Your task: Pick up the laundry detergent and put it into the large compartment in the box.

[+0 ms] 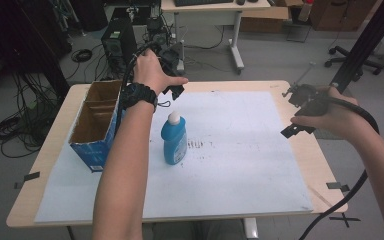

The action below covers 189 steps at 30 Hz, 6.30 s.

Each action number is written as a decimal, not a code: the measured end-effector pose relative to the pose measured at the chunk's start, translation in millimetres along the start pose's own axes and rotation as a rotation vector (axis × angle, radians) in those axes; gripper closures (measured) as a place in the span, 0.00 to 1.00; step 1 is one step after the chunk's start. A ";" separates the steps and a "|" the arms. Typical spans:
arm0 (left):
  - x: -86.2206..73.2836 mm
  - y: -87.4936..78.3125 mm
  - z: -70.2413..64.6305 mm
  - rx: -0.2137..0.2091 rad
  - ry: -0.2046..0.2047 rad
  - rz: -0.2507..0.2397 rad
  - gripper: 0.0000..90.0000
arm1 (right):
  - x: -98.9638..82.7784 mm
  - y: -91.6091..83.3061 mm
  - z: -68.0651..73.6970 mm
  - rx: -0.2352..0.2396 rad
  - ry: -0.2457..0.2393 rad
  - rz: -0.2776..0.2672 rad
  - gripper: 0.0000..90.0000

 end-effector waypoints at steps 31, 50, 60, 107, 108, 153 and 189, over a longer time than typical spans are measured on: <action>-11.2 -35.8 -41.6 -0.026 -0.102 0.012 0.07 | -1.9 2.1 2.4 0.001 0.003 -0.005 0.20; -21.5 -31.8 -62.1 -0.056 -0.092 0.049 0.07 | -7.8 0.0 1.8 0.000 0.017 -0.008 0.20; -26.6 -21.3 -68.0 -0.072 -0.089 0.070 0.07 | -9.4 3.0 0.1 0.003 0.025 -0.003 0.20; -37.4 17.7 -82.7 -0.100 -0.089 0.138 0.08 | -14.7 5.3 -3.4 0.005 0.037 0.002 0.20; -37.4 17.7 -82.7 -0.100 -0.089 0.138 0.08 | -14.7 5.3 -3.4 0.005 0.037 0.002 0.20; -42.7 51.1 -90.5 -0.117 -0.101 0.177 0.21 | -17.1 12.2 -4.7 0.013 0.042 0.009 0.20; -41.9 52.9 -91.3 -0.174 -0.123 0.192 0.42 | -16.8 12.2 -4.5 0.012 0.037 0.009 0.20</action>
Point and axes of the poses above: each handheld gripper's, and its own axes: y roughly forward along the jaws, x roughly out of its top, z roughly to its left, the point moved 7 cm from there along y, roughly forward along the jaws, and after that the axes turned 15 degrees about y, right-handed, at the moved point
